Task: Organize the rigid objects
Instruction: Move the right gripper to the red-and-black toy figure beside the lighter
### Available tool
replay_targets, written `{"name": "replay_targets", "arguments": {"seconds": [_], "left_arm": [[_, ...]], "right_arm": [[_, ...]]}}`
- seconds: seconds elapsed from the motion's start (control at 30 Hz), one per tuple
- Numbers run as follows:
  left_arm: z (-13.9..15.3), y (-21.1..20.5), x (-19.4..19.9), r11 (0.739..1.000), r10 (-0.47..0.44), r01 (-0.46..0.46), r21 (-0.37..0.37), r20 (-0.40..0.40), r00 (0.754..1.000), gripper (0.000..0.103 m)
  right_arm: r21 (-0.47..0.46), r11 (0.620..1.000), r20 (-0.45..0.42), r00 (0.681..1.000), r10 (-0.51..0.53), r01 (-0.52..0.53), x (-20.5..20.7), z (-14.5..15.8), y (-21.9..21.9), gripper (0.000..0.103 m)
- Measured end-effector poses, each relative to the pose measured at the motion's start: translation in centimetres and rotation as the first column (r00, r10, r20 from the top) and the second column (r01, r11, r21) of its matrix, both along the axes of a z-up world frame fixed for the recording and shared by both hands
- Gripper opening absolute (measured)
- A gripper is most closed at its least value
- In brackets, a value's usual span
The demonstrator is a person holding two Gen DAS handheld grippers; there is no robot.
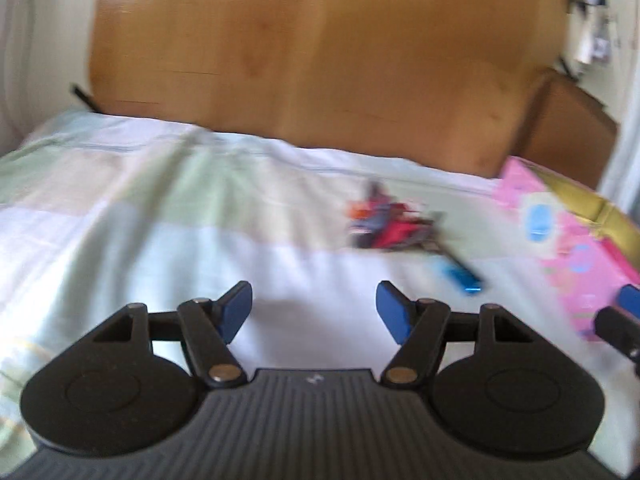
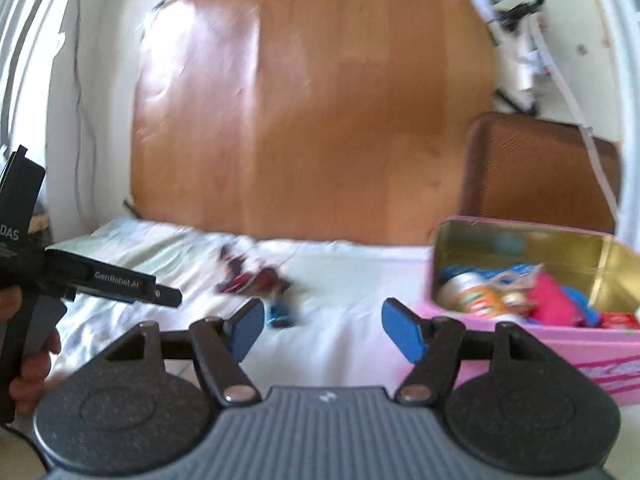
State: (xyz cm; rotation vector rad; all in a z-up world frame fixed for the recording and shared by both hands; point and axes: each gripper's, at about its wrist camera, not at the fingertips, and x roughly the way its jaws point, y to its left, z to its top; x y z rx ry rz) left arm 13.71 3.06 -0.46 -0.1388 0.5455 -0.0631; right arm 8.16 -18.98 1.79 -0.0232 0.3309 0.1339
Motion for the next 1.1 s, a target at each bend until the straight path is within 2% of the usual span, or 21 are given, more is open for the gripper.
{"name": "replay_targets", "arguments": {"seconds": [0.03,0.07,0.1,0.17,0.33,0.5,0.73,1.1], "left_arm": [[-0.2,0.7,0.2,1.0,0.017,-0.017,-0.016,-0.004,1.0,0.071],[-0.2,1.4,0.3,0.997,0.009,-0.009,-0.078,0.0,1.0,0.071],[-0.2,1.7,0.3,0.995,0.008,-0.007,-0.103,0.011,1.0,0.071],[-0.1,1.8,0.3,0.992,0.002,0.001,-0.123,0.021,1.0,0.071],[0.0,1.5,-0.1,0.992,-0.022,0.03,-0.125,0.064,0.998,0.071],[-0.4,2.6,-0.5,0.984,-0.013,0.025,-0.179,0.068,0.998,0.072],[-0.5,3.2,-0.4,0.973,-0.006,0.019,-0.229,0.059,0.998,0.074],[-0.6,3.2,-0.3,0.971,-0.007,0.02,-0.237,0.056,0.998,0.074]], "right_arm": [[-0.002,1.0,-0.017,1.0,0.007,-0.007,0.5,-0.1,0.4,0.062],[0.001,1.0,-0.034,0.999,0.012,-0.012,0.9,-0.2,0.7,0.059],[0.005,1.0,-0.051,0.999,0.015,-0.015,1.3,-0.3,0.9,0.058],[0.021,1.0,-0.091,0.996,0.021,-0.019,2.1,-0.5,1.2,0.054],[0.028,0.999,-0.136,0.99,0.036,-0.033,3.7,-0.9,1.9,0.049],[0.071,0.997,-0.187,0.981,0.047,-0.034,5.3,-1.3,2.3,0.047],[0.081,0.996,-0.208,0.977,0.056,-0.04,5.8,-1.5,2.5,0.047],[0.095,0.994,-0.22,0.973,0.067,-0.047,6.5,-1.5,2.8,0.047]]}}
